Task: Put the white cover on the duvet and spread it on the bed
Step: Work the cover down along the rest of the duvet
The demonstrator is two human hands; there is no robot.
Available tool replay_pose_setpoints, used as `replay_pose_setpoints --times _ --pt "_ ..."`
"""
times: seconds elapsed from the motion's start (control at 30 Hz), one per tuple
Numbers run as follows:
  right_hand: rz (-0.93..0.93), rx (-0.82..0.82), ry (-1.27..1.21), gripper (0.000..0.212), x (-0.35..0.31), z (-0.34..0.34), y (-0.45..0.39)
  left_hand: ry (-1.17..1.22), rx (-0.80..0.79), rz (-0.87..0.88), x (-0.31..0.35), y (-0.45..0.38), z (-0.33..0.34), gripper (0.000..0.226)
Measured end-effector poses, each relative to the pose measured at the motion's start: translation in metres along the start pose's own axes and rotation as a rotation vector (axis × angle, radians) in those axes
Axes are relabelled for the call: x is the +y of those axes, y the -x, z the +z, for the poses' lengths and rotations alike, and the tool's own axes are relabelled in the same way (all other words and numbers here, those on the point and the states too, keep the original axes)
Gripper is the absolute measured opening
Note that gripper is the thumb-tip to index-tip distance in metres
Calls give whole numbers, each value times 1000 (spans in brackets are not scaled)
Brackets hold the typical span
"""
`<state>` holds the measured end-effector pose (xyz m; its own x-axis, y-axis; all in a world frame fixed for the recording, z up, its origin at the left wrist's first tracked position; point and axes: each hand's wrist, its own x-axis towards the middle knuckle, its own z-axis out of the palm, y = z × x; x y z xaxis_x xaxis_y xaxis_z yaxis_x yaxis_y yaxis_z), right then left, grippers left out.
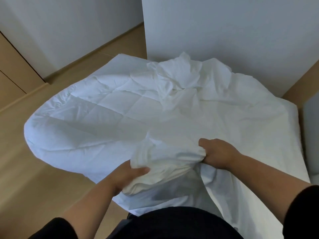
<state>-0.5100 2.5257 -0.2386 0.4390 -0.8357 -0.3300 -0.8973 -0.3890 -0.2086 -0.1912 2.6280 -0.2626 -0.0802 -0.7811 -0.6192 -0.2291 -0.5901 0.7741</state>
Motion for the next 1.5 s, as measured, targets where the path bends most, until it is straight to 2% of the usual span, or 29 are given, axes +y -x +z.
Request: replay_pose_setpoints --times 0.1,0.13,0.23,0.33,0.47,0.57,0.6,0.67,0.73,0.83,0.9,0.97,1.07,1.17,1.27,1.37,1.43,1.5 --pt "66 85 35 27 25 -42 2 77 164 -14 -11 7 -58 76" --pt "92 120 31 30 36 -55 2 60 247 -27 -19 9 -77 78" --pt "158 173 13 36 61 -75 3 -40 428 -73 -40 14 -119 65" --pt "205 202 -40 34 70 -73 4 16 499 -115 -51 14 -136 49" --pt "143 279 -104 25 56 -75 13 181 518 -249 -66 17 -147 66" --pt "73 326 -112 20 29 -85 23 437 483 -368 -77 9 -122 56" --pt "68 330 -108 19 19 -89 26 496 431 -380 -84 1 -107 55" --pt "72 306 -89 19 0 -97 33 631 237 -429 -96 -19 -71 66" --pt "78 250 -81 19 -20 -98 42 867 28 -440 -103 -41 -43 75" --pt "102 144 -85 19 -42 -90 58 1156 -94 -342 -91 -65 -17 79" --pt "80 53 -82 24 -48 -82 69 1313 -23 -199 -74 -71 -15 73" --pt "42 -54 -74 35 -52 -74 80 1398 167 -79 -60 -78 -26 58" --pt "-9 -103 -87 39 -54 -66 91 1332 333 1 -45 -78 -52 46" --pt "-34 -109 -125 49 -53 -63 95 1337 338 -3 -48 -78 -73 47" --pt "-19 -134 -164 62 -53 -60 97 1332 348 -64 -45 -72 -85 34" --pt "121 -82 -187 55 -48 -56 92 1061 339 -77 -36 -64 -100 23" --pt "288 11 -169 44 -44 -50 84 934 236 -65 -25 -54 -120 22" --pt "410 109 -53 53 -55 -43 68 810 139 -30 -13 -41 -144 26"
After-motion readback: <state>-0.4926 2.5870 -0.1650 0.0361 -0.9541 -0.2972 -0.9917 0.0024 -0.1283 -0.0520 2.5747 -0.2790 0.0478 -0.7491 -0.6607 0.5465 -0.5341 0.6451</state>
